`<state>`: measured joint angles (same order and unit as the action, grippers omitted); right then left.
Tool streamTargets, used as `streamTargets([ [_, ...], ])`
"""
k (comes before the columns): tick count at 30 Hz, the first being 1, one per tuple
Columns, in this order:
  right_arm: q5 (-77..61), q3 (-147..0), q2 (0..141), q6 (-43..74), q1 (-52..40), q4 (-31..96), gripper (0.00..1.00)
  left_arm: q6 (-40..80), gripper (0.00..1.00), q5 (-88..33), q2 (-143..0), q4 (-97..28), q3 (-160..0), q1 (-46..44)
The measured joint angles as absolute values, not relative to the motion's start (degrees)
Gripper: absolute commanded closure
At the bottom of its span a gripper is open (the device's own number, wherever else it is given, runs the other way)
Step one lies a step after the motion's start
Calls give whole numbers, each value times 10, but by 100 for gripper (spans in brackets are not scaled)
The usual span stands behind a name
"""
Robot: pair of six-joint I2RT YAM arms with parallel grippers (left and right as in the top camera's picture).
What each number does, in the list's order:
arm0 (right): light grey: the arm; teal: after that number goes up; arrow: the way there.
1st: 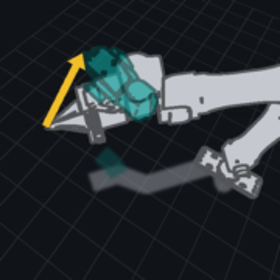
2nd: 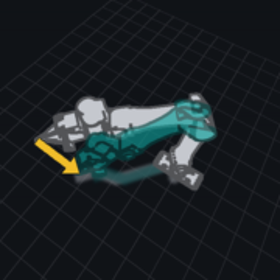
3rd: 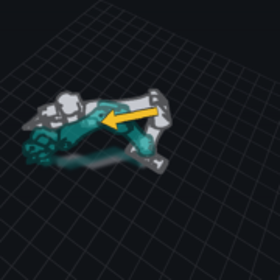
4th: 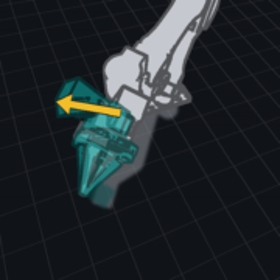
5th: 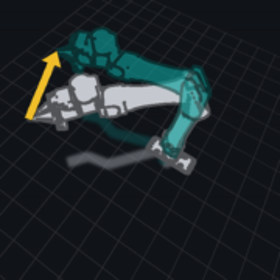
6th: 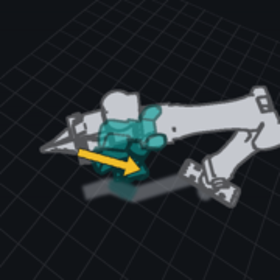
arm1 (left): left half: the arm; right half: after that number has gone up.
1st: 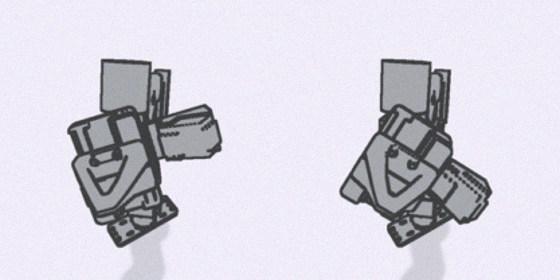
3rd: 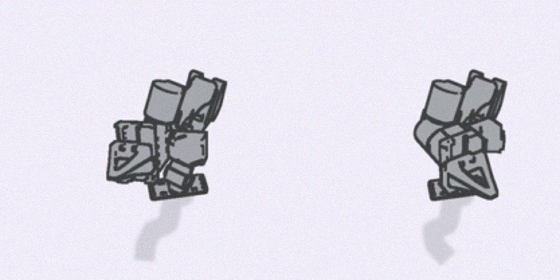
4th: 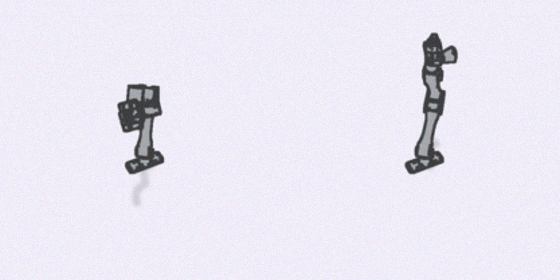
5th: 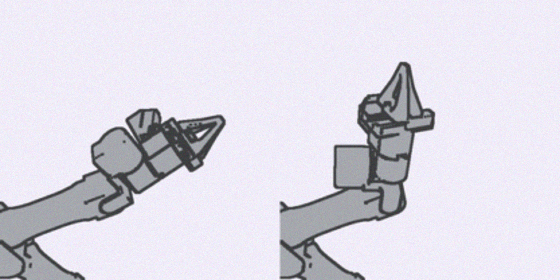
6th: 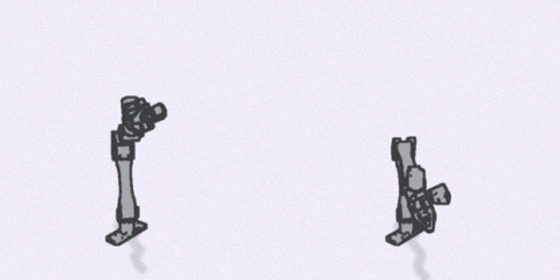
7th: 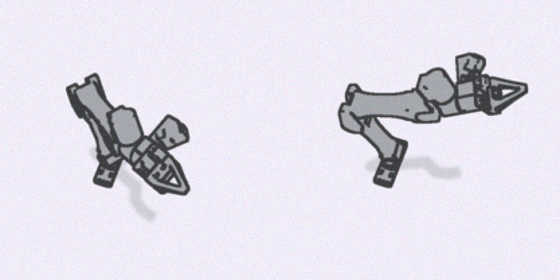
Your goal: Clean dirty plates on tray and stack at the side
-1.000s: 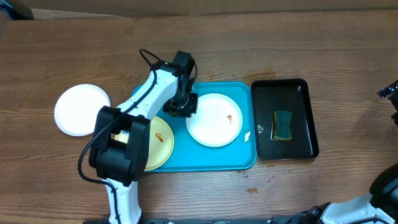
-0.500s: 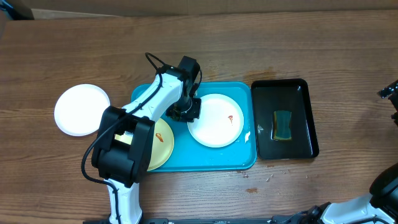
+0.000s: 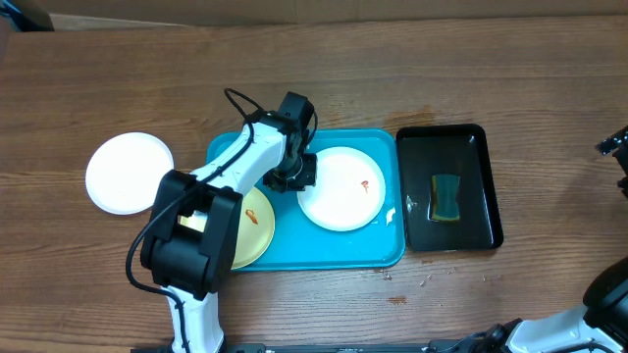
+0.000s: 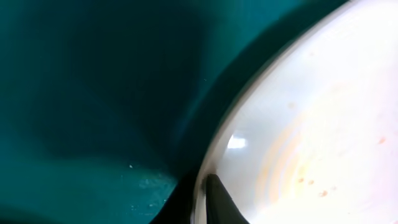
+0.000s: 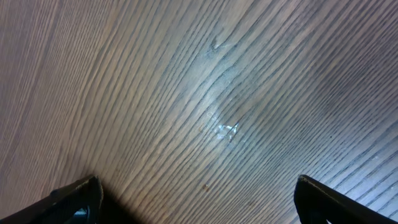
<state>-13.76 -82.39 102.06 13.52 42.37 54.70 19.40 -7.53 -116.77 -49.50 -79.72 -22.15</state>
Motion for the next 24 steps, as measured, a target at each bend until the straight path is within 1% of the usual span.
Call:
streamTargets([
  [11, -160, -824, 1021, 148, 424, 547, 0, 203, 96, -74, -1166, -492, -795, -222],
  [13, -201, -824, 1021, 171, 424, 573, 0, 208, 96, -75, -1166, -492, -795, -220],
  [16, -291, -826, 1021, 198, 424, 675, 0, 217, 96, -76, -1166, -492, -795, -216],
  [18, -343, -826, 1021, 208, 420, 692, 0, 225, 96, -80, -1166, -492, -795, -213],
  [21, -371, -826, 1021, 198, 393, 721, 1, 235, 96, -80, -1166, -489, -795, -204],
  [23, -357, -826, 1020, 191, 354, 736, 5, 240, 96, -79, -1166, -489, -795, -195],
  [24, -339, -826, 1020, 187, 321, 741, 9, 241, 96, -79, -1166, -488, -795, -192],
])
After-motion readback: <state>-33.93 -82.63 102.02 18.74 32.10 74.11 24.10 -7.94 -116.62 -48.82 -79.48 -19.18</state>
